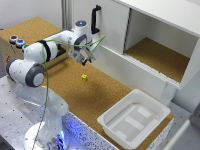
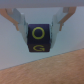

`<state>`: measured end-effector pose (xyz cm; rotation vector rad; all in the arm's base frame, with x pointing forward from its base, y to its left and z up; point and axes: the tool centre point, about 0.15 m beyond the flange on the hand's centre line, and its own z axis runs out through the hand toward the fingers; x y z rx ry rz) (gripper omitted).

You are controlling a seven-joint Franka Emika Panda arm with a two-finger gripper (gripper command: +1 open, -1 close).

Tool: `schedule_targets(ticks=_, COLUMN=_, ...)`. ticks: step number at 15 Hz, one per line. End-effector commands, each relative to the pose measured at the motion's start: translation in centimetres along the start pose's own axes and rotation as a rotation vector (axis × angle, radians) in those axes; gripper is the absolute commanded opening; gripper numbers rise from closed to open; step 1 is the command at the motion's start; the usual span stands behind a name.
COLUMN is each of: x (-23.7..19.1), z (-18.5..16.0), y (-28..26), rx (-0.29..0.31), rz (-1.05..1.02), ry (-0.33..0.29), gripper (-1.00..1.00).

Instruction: Put the grasped purple block inside the right cabinet

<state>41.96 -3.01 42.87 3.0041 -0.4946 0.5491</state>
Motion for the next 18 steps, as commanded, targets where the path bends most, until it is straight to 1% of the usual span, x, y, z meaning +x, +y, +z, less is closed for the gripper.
schedule_targets(ticks=1, x=5.6, z=-0.8, y=9.3, rx=-0.053, rz=0.082, ry=0.01, gripper=-1.0)
schedule_targets(ticks=2, x=7.3, z=-1.1, y=10.8, rx=-0.053, rz=0.084, ry=0.032, gripper=-1.0)
schedule_targets(ticks=3, x=9.2, z=-1.5, y=12.5, rx=-0.041, rz=0.093, ry=0.053, gripper=-1.0)
schedule_targets(ticks=4, x=11.1, z=-1.5, y=13.5, rx=-0.017, rz=0.086, ry=0.072, gripper=-1.0)
schedule_targets(ticks=6, x=14.7, z=-1.3, y=14.6, rx=0.007, rz=0.032, ry=0.103, gripper=-1.0)
schedule_targets(ticks=7, x=16.7, z=-0.7, y=14.9, rx=0.039, rz=0.006, ry=0.107, gripper=-1.0)
schedule_targets(ticks=8, x=18.4, z=0.1, y=14.9, rx=0.073, rz=-0.019, ry=0.099, gripper=-1.0)
schedule_targets(ticks=10, x=21.6, z=1.4, y=13.8, rx=0.095, rz=-0.075, ry=0.094, gripper=-1.0)
schedule_targets(ticks=13, x=25.4, z=1.4, y=11.0, rx=0.124, rz=-0.17, ry=0.128, gripper=-1.0)
schedule_targets(ticks=16, x=27.6, z=1.6, y=9.3, rx=0.131, rz=-0.216, ry=0.16, gripper=-1.0)
schedule_targets(ticks=18, x=28.4, z=2.5, y=9.2, rx=0.118, rz=-0.219, ry=0.153, gripper=-1.0)
